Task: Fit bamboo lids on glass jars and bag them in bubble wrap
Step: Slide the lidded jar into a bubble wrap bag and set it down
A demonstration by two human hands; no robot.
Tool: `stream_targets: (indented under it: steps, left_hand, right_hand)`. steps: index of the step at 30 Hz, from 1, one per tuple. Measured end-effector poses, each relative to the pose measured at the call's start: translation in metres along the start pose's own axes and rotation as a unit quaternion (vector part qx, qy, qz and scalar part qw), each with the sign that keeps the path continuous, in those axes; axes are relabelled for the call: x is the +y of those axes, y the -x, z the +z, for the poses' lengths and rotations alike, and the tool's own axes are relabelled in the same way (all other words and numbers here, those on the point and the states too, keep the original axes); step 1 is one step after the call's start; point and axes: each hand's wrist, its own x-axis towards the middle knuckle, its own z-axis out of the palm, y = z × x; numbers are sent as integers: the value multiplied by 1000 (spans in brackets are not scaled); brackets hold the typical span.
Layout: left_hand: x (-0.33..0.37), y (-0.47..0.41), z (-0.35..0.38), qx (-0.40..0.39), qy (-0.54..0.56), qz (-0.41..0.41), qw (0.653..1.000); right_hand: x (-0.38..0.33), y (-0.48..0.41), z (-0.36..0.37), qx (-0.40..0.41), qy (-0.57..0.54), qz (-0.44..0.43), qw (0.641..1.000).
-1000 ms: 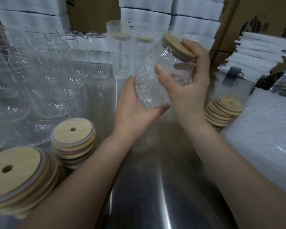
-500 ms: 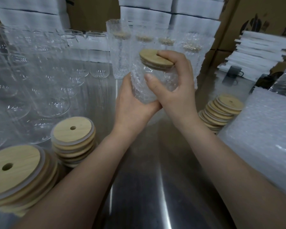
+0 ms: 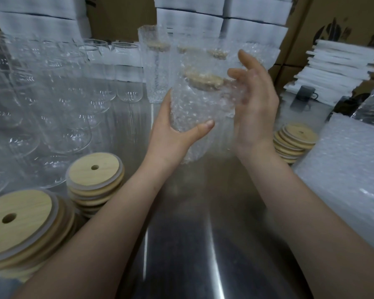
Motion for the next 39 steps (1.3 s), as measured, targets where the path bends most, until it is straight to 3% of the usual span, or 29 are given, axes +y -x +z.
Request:
stream_targets:
  steps: [2, 5, 8, 12, 17, 22, 27, 39]
  left_hand:
    - [-1, -1, -1, 6, 9, -21, 1000]
    - [-1, -1, -1, 19, 17, -42, 999]
    - [1, 1, 0, 28, 39, -38, 998]
    - [9, 2, -1, 54, 78, 0, 995]
    - [20, 0, -1, 115, 115, 49, 985]
    - [26, -2, -1, 146, 137, 90, 976]
    - [33, -3, -5, 180, 183, 74, 964]
    - [53, -2, -9, 187, 193, 104, 957]
  right_hand:
    - [0, -5, -3, 26, -71, 27, 997]
    - [3, -10, -7, 41, -86, 58, 994]
    - [10, -9, -6, 0, -31, 126, 992]
    - [19, -8, -7, -67, -38, 196, 977]
    - [15, -8, -6, -93, -25, 158, 983]
    - [12, -9, -7, -51, -58, 147, 986]
    - [7, -10, -9, -49, -48, 118, 991]
    - [0, -9, -9, -29, -117, 87, 989]
